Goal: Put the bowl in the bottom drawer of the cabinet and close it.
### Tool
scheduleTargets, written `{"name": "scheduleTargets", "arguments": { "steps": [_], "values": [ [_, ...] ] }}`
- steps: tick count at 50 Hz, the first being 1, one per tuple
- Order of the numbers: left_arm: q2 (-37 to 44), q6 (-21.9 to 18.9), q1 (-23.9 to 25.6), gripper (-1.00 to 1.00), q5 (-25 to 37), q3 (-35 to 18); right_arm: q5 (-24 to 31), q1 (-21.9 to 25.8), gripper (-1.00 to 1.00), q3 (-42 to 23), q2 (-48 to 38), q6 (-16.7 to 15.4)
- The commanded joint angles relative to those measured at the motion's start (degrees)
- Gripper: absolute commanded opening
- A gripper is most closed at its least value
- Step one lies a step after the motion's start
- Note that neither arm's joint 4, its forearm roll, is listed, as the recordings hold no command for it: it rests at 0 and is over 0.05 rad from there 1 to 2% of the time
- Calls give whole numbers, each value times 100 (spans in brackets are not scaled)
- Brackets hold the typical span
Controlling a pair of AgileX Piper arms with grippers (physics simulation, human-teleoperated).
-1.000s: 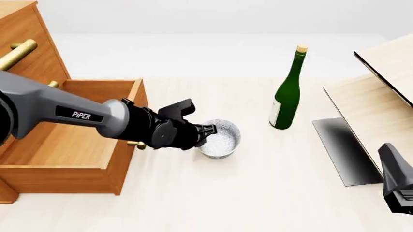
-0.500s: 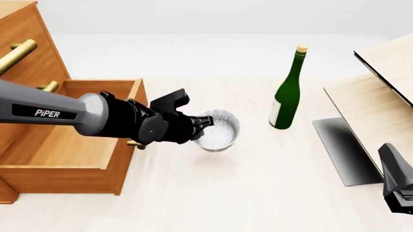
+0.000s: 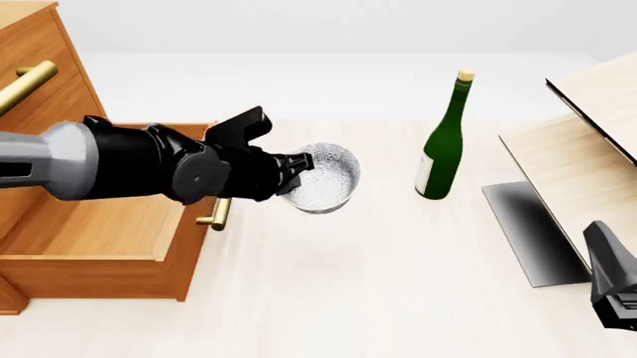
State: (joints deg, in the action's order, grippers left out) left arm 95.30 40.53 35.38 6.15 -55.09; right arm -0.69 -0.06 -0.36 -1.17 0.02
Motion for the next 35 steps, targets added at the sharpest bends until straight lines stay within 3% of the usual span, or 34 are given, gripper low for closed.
{"name": "scheduleTargets", "arguments": {
  "steps": [1, 20, 35],
  "values": [
    [-605, -203, -316, -100, 357, 145, 0, 0, 100, 0, 0, 0],
    [-1468, -642, -531, -100, 987, 261, 0, 0, 100, 0, 0, 0],
    [-2063, -615, -797, -100, 1248, 568, 0, 0, 100, 0, 0, 0]
  ]
}}
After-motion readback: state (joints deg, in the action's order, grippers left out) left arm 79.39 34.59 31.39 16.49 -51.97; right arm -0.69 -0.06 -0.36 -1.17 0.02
